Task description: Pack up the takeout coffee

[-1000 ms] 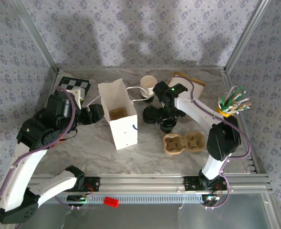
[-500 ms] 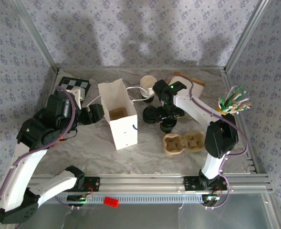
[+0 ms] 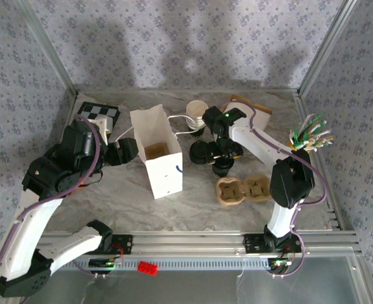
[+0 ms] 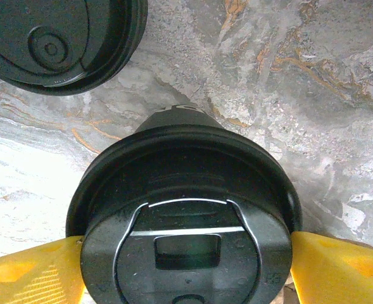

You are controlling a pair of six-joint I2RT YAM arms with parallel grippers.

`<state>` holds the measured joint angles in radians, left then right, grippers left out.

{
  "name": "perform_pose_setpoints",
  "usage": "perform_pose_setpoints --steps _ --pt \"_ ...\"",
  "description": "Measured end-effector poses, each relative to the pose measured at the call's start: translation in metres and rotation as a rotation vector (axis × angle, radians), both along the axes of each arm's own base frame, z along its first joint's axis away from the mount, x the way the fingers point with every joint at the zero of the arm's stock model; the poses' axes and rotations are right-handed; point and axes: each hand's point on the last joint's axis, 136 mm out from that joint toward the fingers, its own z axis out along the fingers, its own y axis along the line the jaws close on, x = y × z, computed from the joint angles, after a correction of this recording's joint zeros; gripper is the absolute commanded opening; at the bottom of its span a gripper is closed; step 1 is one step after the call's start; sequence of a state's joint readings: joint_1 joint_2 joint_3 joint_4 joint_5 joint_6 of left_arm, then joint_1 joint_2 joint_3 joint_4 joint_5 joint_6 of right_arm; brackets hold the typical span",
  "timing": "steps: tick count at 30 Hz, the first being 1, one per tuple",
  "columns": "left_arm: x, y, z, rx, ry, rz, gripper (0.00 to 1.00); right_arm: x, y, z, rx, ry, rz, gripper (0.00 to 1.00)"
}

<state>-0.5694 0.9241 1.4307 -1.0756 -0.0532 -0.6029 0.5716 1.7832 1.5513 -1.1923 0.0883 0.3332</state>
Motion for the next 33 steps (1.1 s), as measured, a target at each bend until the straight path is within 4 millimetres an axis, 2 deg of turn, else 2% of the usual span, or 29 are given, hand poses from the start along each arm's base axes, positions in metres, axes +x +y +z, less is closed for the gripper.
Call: perform_pose_setpoints --steps 6,15,20,24,33 --pt "0.000 0.000 -0.001 0.002 0.003 0.000 0.78 0.000 0.002 -0.001 0.009 0.003 -0.002 0.80" --pt "0.000 0.000 0.000 -0.001 0.005 0.002 0.79 0.000 0.002 0.000 0.018 0.005 -0.008 0.70" --pt "-0.002 0.001 0.007 -0.018 0.011 0.015 0.78 0.000 0.003 0.001 0.029 0.001 -0.016 0.68" --pt "-0.005 0.003 0.016 -0.048 0.009 0.034 0.77 0.000 0.005 0.006 0.049 -0.007 -0.020 0.68" --pt "-0.018 0.006 0.010 -0.096 0.084 0.082 0.72 -0.011 0.004 0.023 0.087 -0.010 -0.041 0.68"
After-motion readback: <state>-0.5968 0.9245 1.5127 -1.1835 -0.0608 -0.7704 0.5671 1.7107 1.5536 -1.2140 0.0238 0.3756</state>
